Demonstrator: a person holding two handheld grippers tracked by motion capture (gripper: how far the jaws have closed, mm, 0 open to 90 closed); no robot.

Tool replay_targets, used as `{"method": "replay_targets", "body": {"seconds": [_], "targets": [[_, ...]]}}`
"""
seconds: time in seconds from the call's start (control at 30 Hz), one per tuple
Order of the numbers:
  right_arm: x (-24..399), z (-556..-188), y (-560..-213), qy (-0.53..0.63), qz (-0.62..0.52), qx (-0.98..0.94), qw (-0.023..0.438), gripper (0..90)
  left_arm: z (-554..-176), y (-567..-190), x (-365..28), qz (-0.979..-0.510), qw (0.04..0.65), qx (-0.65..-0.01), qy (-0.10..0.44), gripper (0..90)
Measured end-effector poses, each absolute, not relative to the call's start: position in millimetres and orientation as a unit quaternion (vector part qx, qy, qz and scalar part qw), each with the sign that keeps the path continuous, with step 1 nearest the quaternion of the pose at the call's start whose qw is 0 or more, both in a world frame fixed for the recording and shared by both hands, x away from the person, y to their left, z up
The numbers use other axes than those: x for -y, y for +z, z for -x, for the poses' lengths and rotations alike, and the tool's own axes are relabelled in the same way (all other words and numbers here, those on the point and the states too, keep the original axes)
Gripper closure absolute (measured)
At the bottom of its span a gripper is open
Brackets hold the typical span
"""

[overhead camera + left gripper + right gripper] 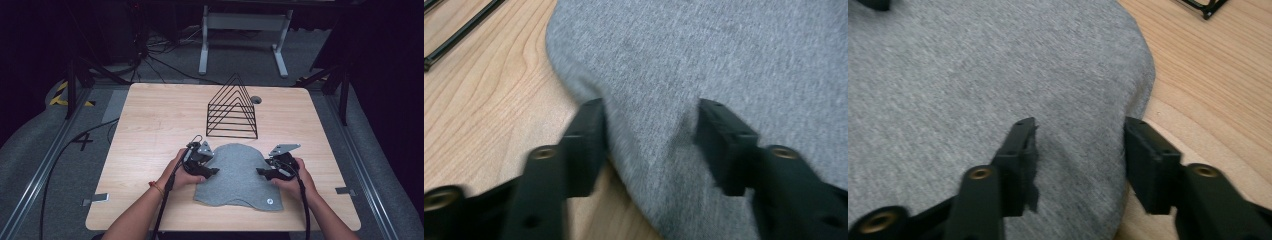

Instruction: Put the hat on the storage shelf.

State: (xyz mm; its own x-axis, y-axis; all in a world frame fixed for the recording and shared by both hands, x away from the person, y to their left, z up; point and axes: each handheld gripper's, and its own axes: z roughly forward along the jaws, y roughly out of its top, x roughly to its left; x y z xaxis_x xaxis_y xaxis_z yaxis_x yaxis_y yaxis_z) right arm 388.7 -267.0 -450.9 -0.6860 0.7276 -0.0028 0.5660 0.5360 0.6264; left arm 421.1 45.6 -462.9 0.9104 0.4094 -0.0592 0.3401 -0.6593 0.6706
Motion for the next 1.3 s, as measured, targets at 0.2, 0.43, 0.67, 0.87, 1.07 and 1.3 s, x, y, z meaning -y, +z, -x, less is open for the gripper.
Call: {"method": "replay_targets", "body": {"seconds": [0.2, 0.43, 0.67, 0.87, 1.07, 1.3], "targets": [[263.1, -385.7, -451.0, 0.316, -0.368, -0.867, 0.114, 79.7, -423.8, -463.7, -49.6, -0.907, 0.369, -0.203, 0.029, 77.9], [263.8, -384.1, -450.4, 0.321, -0.357, -0.869, 0.121, 84.0, -422.3, -458.6, -49.0, -0.912, 0.361, -0.192, 0.038, 84.1], [263.9, -379.5, -433.1, 0.339, -0.336, -0.865, 0.152, 84.2, -416.3, -430.6, -53.3, -0.904, 0.382, -0.179, 0.066, 86.8], [264.0, -373.6, -402.7, 0.371, -0.314, -0.855, 0.183, 84.3, -414.8, -401.9, -63.8, -0.891, 0.409, -0.174, 0.089, 87.3], [262.5, -376.2, -376.6, 0.396, -0.301, -0.843, 0.205, 84.3, -418.6, -375.2, -70.4, -0.879, 0.431, -0.168, 0.114, 87.5], [262.1, -378.5, -348.2, 0.415, -0.288, -0.833, 0.224, 84.4, -417.2, -338.2, -74.7, -0.869, 0.448, -0.157, 0.14, 87.7]]}}
